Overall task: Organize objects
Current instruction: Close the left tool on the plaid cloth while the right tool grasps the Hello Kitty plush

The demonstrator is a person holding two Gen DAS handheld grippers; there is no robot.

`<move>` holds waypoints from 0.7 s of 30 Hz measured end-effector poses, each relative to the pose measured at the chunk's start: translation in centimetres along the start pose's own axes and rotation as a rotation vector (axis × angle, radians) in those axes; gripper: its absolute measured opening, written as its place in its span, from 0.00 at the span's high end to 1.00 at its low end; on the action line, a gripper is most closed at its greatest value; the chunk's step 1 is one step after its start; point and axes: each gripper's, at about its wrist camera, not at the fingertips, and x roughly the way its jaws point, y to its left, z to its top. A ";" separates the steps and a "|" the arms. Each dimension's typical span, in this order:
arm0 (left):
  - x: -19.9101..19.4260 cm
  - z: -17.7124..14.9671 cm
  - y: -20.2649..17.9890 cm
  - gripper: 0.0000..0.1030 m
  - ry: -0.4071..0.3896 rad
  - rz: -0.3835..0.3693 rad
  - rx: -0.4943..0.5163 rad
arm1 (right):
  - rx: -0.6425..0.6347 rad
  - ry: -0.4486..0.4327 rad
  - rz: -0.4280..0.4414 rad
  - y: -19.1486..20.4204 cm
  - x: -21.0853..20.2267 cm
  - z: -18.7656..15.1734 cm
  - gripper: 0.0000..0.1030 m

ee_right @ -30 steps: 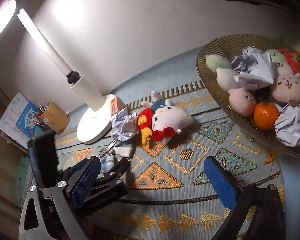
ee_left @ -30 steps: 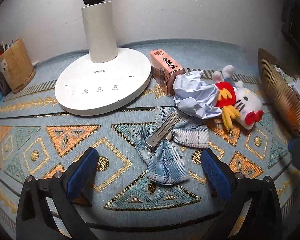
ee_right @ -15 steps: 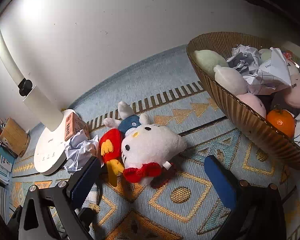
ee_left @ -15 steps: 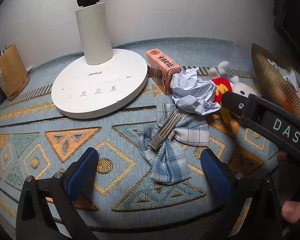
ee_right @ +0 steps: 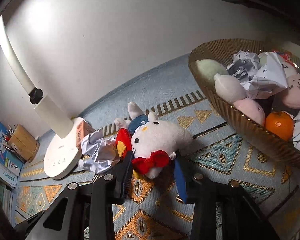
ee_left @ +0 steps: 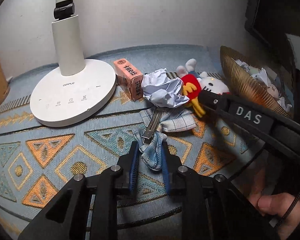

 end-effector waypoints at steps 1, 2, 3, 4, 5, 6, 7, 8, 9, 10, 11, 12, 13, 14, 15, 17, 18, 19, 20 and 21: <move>-0.2 0.0 0.3 0.83 -0.003 -0.008 -0.013 | 0.011 -0.048 0.018 -0.3 -1.1 -0.1 0.64; -0.4 -0.1 0.5 0.83 -0.008 -0.011 -0.024 | 0.017 -0.100 0.042 -0.5 -2.2 -0.2 0.64; -0.4 -0.4 1.0 0.83 -0.017 -0.011 -0.033 | 0.019 -0.152 0.066 -0.6 -3.3 -0.5 0.64; -0.8 -0.5 1.2 0.83 -0.031 -0.012 -0.039 | 0.016 -0.201 0.090 -0.7 -4.4 -0.7 0.64; -1.3 -0.6 1.3 0.83 -0.049 -0.015 -0.045 | 0.008 -0.238 0.112 -0.7 -5.1 -0.9 0.64; -1.8 -0.8 1.4 0.83 -0.068 -0.016 -0.049 | -0.004 -0.263 0.131 -0.5 -5.6 -1.1 0.64; -2.2 -0.9 1.5 0.83 -0.083 -0.017 -0.053 | -0.016 -0.281 0.144 -0.4 -6.0 -1.2 0.64; -2.6 -1.0 1.6 0.83 -0.092 -0.020 -0.057 | -0.029 -0.288 0.151 0.1 -6.0 -1.2 0.64; -2.8 -1.2 1.7 0.83 -0.093 -0.026 -0.060 | -0.041 -0.287 0.154 0.2 -6.0 -1.2 0.64; -2.9 -1.3 1.8 0.83 -0.087 -0.035 -0.062 | -0.051 -0.281 0.156 0.4 -6.1 -1.2 0.64; -3.0 -1.4 1.9 0.83 -0.087 -0.040 -0.068 | -0.055 -0.279 0.158 0.5 -6.0 -1.2 0.64; -3.4 -1.6 2.1 0.83 -0.093 -0.050 -0.071 | -0.054 -0.283 0.160 0.5 -6.1 -1.3 0.64; -3.8 -1.6 2.3 0.83 -0.102 -0.061 -0.073 | -0.050 -0.288 0.166 0.3 -6.3 -1.3 0.64; -4.4 -1.6 2.4 0.83 -0.117 -0.068 -0.078 | -0.043 -0.291 0.170 0.1 -6.5 -1.3 0.64; -5.0 -1.6 2.5 0.83 -0.135 -0.078 -0.081 | -0.034 -0.291 0.172 0.2 -6.1 -1.3 0.64; -5.3 -0.4 2.8 0.83 -0.165 -0.089 -0.081 | -0.011 -0.284 0.185 0.4 -5.4 -1.3 0.63; -4.4 0.1 1.6 0.83 -0.170 -0.084 -0.083 | 0.003 -0.281 0.190 0.1 -5.4 -1.2 0.64; -4.2 0.2 1.2 0.83 -0.168 -0.083 -0.086 | 0.016 -0.278 0.198 -0.2 -5.3 -1.2 0.63; -3.7 0.3 0.8 0.83 -0.163 -0.081 -0.092 | 0.029 -0.274 0.204 -0.5 -5.1 -1.2 0.63; -3.4 0.3 0.8 0.83 -0.157 -0.081 -0.100 | 0.040 -0.269 0.208 -0.8 -5.0 -1.1 0.63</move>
